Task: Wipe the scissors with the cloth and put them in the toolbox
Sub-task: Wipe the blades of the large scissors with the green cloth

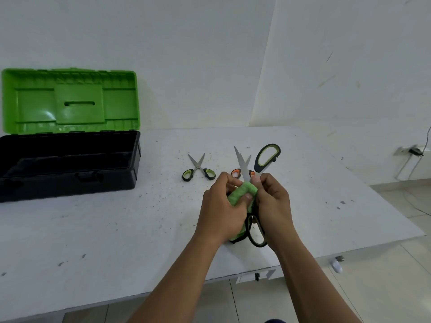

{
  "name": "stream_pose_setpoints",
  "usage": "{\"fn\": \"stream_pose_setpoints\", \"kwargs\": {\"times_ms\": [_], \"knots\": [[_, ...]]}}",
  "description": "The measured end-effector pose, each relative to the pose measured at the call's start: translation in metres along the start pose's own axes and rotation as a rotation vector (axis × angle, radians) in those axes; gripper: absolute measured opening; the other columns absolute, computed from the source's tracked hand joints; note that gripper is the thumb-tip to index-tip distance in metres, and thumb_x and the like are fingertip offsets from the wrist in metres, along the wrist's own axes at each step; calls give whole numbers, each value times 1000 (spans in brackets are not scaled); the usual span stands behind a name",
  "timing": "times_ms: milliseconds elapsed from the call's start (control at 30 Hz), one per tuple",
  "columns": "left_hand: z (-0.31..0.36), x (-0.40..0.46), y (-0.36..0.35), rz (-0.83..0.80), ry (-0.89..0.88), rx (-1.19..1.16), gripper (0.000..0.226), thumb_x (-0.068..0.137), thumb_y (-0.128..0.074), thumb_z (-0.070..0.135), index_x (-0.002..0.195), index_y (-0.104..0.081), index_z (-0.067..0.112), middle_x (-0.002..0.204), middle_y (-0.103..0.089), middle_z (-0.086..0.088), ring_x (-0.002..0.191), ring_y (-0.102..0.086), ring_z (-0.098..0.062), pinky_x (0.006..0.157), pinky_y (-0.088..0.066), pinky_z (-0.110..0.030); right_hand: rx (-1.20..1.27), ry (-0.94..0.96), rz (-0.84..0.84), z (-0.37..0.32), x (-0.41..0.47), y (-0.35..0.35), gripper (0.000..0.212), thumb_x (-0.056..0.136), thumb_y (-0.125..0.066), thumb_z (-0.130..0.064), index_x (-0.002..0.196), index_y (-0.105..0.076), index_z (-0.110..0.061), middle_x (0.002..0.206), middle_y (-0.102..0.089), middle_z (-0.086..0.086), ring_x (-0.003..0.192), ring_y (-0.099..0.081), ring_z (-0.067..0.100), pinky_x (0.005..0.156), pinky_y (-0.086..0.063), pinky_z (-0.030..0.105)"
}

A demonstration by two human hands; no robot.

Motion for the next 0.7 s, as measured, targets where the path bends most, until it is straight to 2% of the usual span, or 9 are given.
{"fn": "stream_pose_setpoints", "kwargs": {"times_ms": [133, 267, 333, 400, 500, 567, 633, 700], "knots": [[0, -2, -2, 3, -4, 0, 34, 94, -77, 26, 105, -44, 32, 84, -71, 1, 75, -68, -14, 64, -53, -26, -32, -37, 17, 4, 4, 2, 38, 108, -56, -30, 85, -55, 0, 68, -53, 10, 57, -46, 19, 52, -39, 30], [-4, -4, -1, -28, 24, 9, 39, 95, -75, 27, 107, -39, 33, 86, -71, -2, 70, -63, -13, 60, -47, -23, -83, -44, 31, 2, 13, 7, 38, 108, -55, -30, 86, -53, 1, 67, -51, 11, 52, -43, 19, 50, -37, 30], [-12, -9, -3, -66, 33, 8, 40, 95, -75, 25, 106, -38, 34, 87, -72, -4, 69, -63, -18, 65, -54, -37, -123, -45, 58, -1, 20, 14, 39, 109, -54, -28, 82, -49, 0, 61, -44, 5, 47, -37, 16, 47, -33, 29], [-21, -14, -3, -104, 59, 23, 41, 95, -76, 24, 104, -38, 37, 87, -73, -5, 69, -64, -21, 69, -56, -42, -159, -40, 89, -6, 26, 21, 38, 109, -53, -27, 81, -49, -1, 56, -40, 0, 43, -35, 14, 47, -33, 29], [-34, -19, 7, -149, 131, 34, 40, 97, -74, 25, 104, -38, 41, 90, -73, -5, 69, -66, -18, 58, -53, -27, -151, -26, 175, -11, 35, 42, 41, 109, -53, -26, 87, -46, 8, 56, -38, 2, 41, -36, 13, 52, -38, 34], [-36, -13, 28, -65, 187, -15, 36, 98, -73, 29, 109, -41, 42, 95, -73, 0, 76, -69, -13, 60, -49, -21, -198, -9, 149, -12, 35, 48, 42, 109, -53, -28, 87, -46, 7, 59, -38, 3, 46, -35, 15, 55, -39, 39], [-31, 2, 45, 23, 201, -70, 35, 97, -74, 33, 115, -44, 41, 99, -74, 4, 83, -70, -11, 64, -48, -19, -229, 5, 88, -9, 30, 42, 40, 109, -53, -29, 82, -51, 1, 58, -39, 2, 47, -35, 14, 55, -39, 39], [-19, 15, 40, -25, 173, -48, 40, 95, -76, 34, 120, -45, 40, 98, -75, 7, 85, -71, -9, 65, -47, -17, -229, 3, 27, -3, 21, 30, 38, 109, -53, -28, 75, -57, -12, 55, -40, -1, 45, -37, 13, 49, -36, 35]]}}
Point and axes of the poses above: each hand's wrist, its own x-axis towards the middle knuckle, its own y-axis out of the back of the hand, z = x × y, the point moved 8 cm from there along x, towards the middle knuckle
